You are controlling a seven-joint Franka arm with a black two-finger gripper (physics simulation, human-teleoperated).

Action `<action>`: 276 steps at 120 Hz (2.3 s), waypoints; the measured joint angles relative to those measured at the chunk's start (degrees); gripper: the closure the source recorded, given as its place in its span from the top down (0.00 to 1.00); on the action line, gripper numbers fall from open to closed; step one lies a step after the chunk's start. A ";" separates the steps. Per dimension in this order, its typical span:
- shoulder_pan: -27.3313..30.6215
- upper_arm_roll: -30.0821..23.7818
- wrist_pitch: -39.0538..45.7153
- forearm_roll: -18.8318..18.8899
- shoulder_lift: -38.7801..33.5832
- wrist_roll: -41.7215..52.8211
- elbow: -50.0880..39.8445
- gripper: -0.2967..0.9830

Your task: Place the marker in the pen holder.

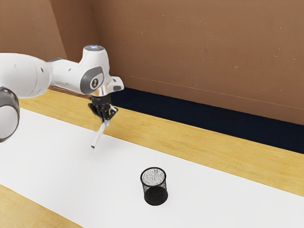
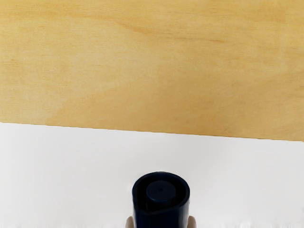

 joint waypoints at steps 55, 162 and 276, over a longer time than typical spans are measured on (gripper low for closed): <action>-2.71 -11.57 9.75 3.84 -22.21 -2.99 -20.39 0.15; -21.20 -18.51 22.89 8.72 -26.56 -19.86 -29.77 0.15; -5.65 -18.82 27.53 12.44 -26.30 -24.31 -32.44 0.15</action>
